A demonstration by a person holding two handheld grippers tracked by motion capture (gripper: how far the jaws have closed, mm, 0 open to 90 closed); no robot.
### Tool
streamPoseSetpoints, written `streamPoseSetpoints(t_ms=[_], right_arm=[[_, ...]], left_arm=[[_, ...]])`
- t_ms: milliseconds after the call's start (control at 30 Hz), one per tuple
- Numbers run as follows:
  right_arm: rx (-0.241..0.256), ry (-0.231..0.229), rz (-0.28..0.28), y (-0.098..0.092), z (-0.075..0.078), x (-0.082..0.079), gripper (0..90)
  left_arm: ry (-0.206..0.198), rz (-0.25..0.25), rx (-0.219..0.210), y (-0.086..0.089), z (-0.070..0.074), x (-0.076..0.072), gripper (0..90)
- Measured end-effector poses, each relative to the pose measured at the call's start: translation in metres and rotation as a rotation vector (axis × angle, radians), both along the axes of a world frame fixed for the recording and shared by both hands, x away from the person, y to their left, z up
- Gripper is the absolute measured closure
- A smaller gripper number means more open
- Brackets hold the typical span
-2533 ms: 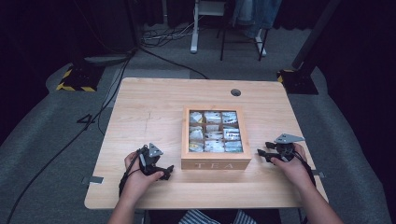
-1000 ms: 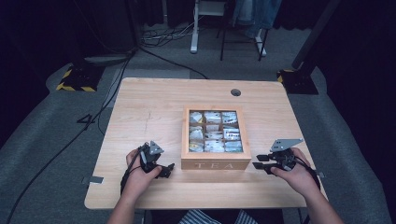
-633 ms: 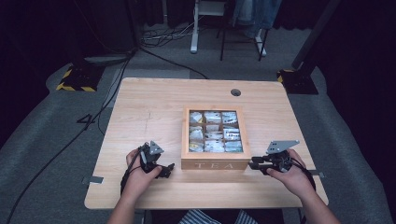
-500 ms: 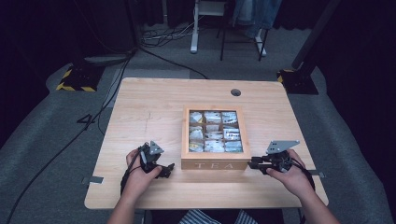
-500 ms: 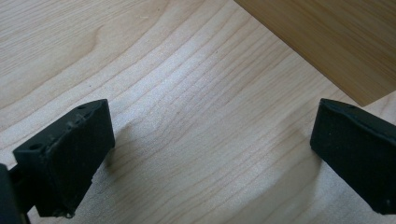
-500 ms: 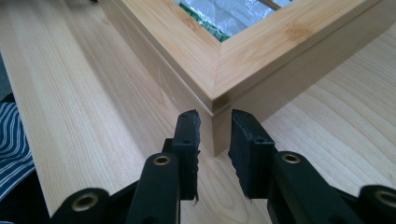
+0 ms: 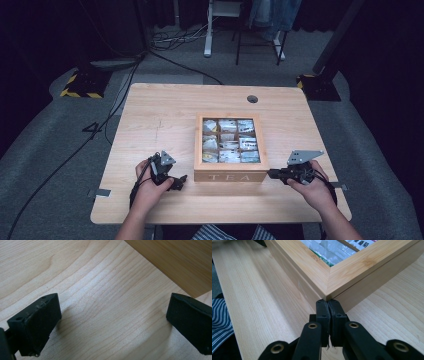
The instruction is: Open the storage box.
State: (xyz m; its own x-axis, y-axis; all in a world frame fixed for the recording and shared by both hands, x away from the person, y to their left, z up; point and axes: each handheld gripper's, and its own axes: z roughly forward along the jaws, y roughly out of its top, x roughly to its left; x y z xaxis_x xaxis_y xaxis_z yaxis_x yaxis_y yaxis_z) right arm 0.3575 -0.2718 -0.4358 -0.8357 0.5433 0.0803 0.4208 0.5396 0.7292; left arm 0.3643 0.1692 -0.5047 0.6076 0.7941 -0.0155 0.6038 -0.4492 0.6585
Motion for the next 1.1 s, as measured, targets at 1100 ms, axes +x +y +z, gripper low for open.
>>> streamPoseSetpoints(t_ms=[1100], right_arm=[[0.14, -0.132, -0.04, 0.006, 0.027, 0.006, 90.0]], left_arm=[[-0.004, 0.028, -0.008, -0.003, -0.001, -0.007, 0.7]])
